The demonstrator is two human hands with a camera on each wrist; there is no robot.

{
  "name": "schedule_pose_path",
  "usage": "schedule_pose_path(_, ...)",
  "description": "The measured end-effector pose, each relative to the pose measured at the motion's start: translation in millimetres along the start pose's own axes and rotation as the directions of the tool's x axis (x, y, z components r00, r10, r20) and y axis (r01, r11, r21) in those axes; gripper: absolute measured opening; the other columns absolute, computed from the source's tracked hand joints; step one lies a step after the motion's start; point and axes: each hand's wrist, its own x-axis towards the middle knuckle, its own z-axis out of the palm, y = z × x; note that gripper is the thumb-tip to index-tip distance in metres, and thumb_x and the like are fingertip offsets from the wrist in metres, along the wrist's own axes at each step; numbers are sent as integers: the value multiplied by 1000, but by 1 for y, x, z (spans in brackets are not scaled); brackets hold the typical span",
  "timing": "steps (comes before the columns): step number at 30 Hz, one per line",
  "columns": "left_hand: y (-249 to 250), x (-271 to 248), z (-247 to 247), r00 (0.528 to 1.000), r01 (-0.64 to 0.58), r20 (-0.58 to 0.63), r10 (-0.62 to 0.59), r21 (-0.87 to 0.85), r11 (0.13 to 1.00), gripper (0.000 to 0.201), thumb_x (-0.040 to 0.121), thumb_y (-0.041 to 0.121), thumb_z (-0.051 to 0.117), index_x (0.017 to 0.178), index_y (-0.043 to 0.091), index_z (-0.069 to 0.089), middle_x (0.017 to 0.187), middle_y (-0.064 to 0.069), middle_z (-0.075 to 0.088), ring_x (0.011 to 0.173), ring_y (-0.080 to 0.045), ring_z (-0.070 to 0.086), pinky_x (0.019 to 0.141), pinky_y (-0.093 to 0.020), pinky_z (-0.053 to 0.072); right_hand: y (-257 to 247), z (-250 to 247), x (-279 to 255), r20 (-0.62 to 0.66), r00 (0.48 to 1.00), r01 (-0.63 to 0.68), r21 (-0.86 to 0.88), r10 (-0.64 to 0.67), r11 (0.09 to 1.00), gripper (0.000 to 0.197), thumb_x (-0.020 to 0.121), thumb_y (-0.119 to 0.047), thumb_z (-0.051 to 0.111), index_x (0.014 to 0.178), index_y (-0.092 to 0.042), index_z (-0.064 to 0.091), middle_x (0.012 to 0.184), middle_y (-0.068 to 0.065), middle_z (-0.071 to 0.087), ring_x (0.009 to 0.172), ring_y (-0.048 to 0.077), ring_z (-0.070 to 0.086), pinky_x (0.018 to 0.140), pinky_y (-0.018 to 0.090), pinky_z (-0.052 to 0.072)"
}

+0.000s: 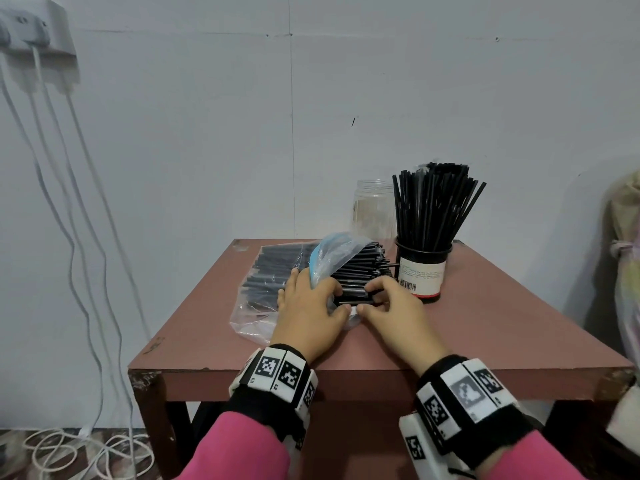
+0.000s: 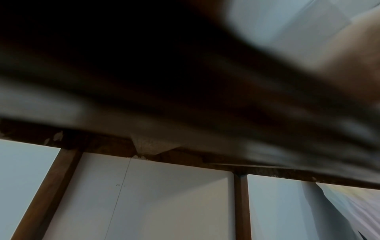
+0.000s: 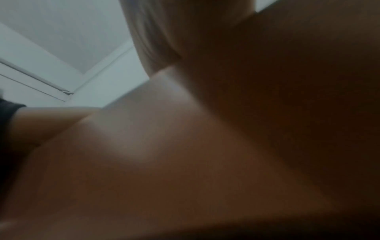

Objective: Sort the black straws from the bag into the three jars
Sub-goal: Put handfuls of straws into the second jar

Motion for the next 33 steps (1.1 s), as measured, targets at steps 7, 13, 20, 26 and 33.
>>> schedule_pose_path(7, 2, 0, -2, 999, 2, 51, 0, -37, 999, 41, 83, 44, 63, 121, 34, 53, 136, -4, 35, 142, -30, 15, 115, -54, 15, 3, 9, 6, 4, 997, 78, -38, -78, 996, 23, 81, -15, 72, 100, -24, 67, 83, -4, 57, 77, 9, 52, 67, 11, 36)
schedule_pose_path(13, 5, -1, -4, 996, 37, 83, -40, 33, 999, 58, 84, 55, 59, 137, 39, 40, 151, -1, 23, 147, -24, -8, 117, -53, -5, 5, 9, 5, -31, 997, 75, -79, -77, 994, 24, 80, -16, 75, 101, -14, 65, 91, -5, 53, 73, 2, 46, 65, 2, 35)
schedule_pose_path(20, 5, -2, -4, 995, 30, 94, -34, 46, 998, 58, 84, 59, 58, 135, 40, 40, 151, 0, 24, 147, -24, -7, 117, -53, -5, 5, 11, 6, 84, 994, 81, -178, -67, 981, 29, 90, -22, 64, 118, -14, 65, 112, -1, 53, 102, 11, 50, 74, 13, 28)
schedule_pose_path(26, 6, -3, -5, 996, 32, 87, -34, 21, 999, 54, 83, 53, 61, 132, 39, 43, 147, 0, 28, 147, -23, -7, 118, -53, -3, 9, 10, 3, 54, 996, 77, -224, -67, 971, 30, 89, -28, 64, 119, -22, 61, 120, -3, 60, 117, 19, 50, 102, 40, 39)
schedule_pose_path(33, 7, -4, -7, 997, 22, 70, -21, -14, 1000, 37, 87, 34, 58, 122, 36, 49, 144, -2, 32, 147, -23, -3, 118, -53, -3, 11, 10, 4, 47, 999, 11, -41, -9, 999, 18, 93, -19, 58, 111, -18, 63, 110, -1, 66, 108, 17, 58, 97, 36, 43)
